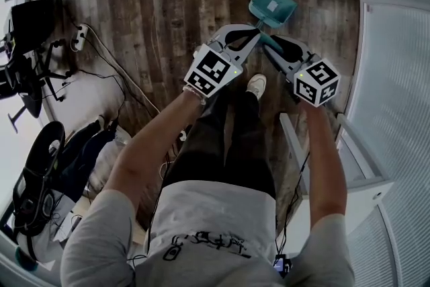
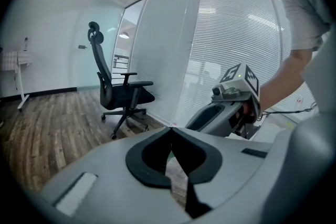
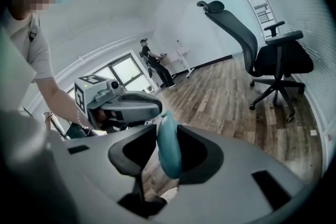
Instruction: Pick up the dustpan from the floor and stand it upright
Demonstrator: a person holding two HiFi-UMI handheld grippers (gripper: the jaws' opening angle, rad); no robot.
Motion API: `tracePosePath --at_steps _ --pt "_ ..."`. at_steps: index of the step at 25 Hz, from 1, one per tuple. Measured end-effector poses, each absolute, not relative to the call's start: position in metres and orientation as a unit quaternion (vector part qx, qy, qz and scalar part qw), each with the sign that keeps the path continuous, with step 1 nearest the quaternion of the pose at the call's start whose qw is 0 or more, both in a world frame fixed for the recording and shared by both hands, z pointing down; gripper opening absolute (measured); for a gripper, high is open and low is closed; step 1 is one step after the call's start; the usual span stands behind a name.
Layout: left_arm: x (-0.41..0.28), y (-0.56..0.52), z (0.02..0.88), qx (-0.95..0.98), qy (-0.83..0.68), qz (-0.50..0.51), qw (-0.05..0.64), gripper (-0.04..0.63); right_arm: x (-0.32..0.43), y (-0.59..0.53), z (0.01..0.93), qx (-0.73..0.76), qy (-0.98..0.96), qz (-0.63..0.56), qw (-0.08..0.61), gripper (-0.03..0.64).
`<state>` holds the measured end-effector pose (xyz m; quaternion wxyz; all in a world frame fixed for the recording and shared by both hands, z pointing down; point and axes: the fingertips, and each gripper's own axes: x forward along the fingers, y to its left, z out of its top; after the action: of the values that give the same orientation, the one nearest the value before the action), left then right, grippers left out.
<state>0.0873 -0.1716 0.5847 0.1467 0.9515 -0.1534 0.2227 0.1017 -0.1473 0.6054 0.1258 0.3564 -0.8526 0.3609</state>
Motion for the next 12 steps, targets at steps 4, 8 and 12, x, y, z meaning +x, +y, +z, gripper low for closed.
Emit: tracePosePath --at_steps 4,8,12 --pt "0.086 -0.175 0.569 0.951 -0.154 0.228 0.139 0.002 0.118 -0.148 0.603 0.392 -0.836 0.343 0.172 0.115" --pt "0.082 -0.175 0.537 0.952 -0.163 0.220 0.140 0.002 0.137 -0.150 0.587 0.436 -0.819 0.304 0.216 0.121" --pt "0.078 -0.162 0.498 0.951 -0.177 0.204 0.152 0.002 0.158 -0.145 0.553 0.478 -0.804 0.290 0.204 0.121"
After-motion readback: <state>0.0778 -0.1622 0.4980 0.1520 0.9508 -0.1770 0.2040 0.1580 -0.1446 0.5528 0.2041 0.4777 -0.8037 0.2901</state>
